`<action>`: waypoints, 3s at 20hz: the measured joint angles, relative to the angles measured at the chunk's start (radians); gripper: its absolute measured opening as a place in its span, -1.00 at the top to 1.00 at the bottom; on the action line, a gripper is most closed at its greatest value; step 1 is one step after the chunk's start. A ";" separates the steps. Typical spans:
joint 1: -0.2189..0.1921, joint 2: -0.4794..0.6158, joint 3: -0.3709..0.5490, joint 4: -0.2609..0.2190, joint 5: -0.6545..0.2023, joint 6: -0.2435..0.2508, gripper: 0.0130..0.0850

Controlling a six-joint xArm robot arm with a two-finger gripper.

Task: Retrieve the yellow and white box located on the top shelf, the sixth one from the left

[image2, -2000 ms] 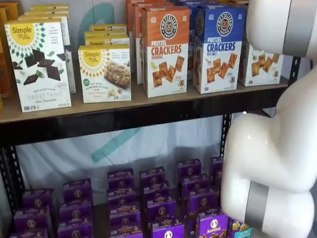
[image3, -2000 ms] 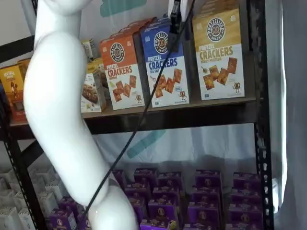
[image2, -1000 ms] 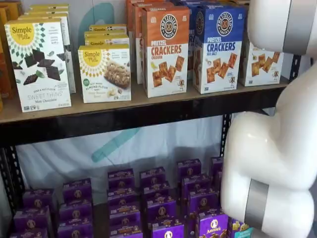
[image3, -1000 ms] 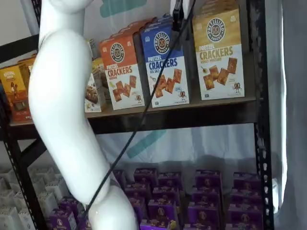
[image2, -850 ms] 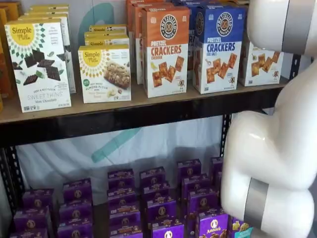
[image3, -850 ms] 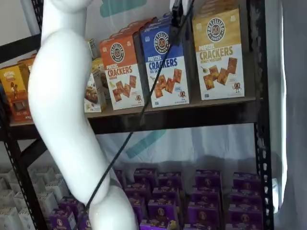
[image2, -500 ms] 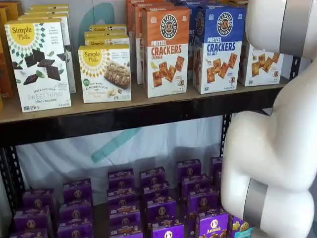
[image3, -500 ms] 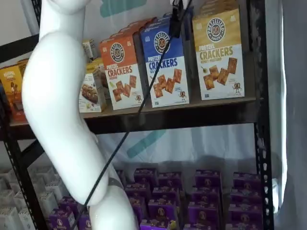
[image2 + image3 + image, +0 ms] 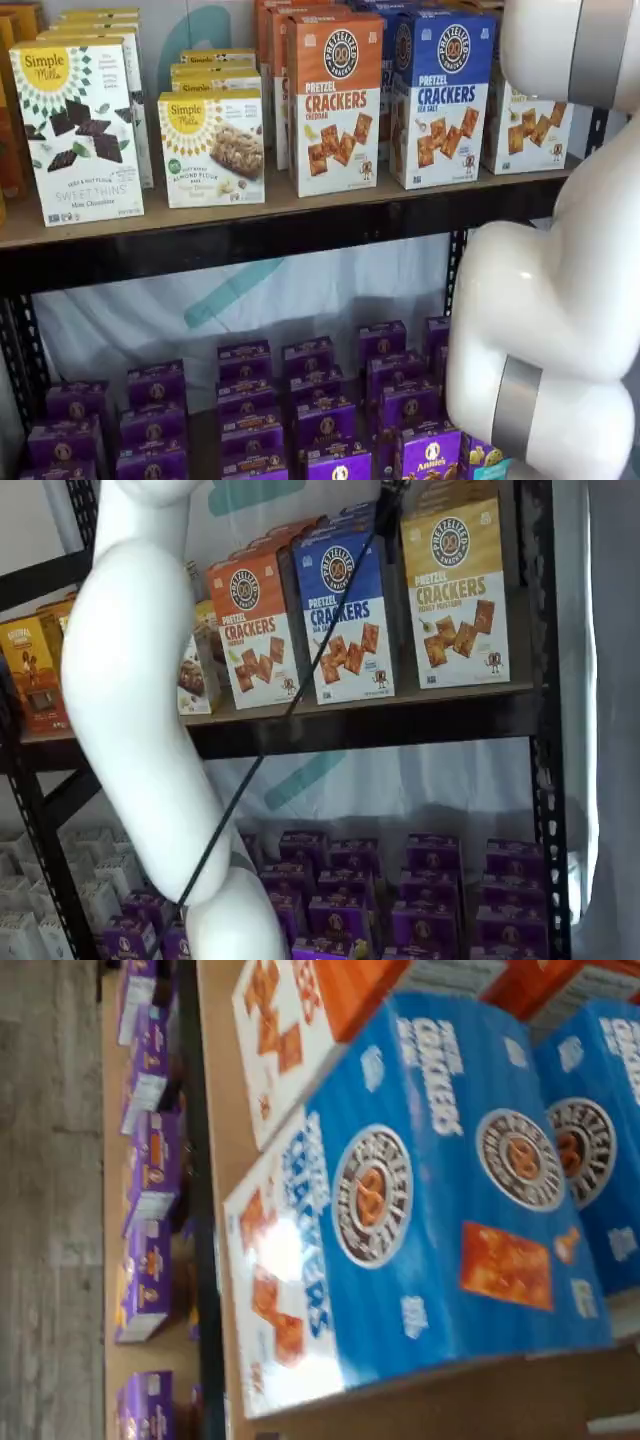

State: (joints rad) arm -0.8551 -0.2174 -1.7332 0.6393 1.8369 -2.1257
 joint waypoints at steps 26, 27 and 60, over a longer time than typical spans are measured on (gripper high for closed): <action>0.138 0.166 -0.171 -0.191 -0.054 0.017 -1.00; 0.141 0.168 -0.171 -0.193 -0.057 0.018 -1.00; 0.256 0.244 -0.268 -0.434 -0.009 0.030 -1.00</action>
State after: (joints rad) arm -0.5996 0.0270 -2.0016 0.2050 1.8279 -2.0953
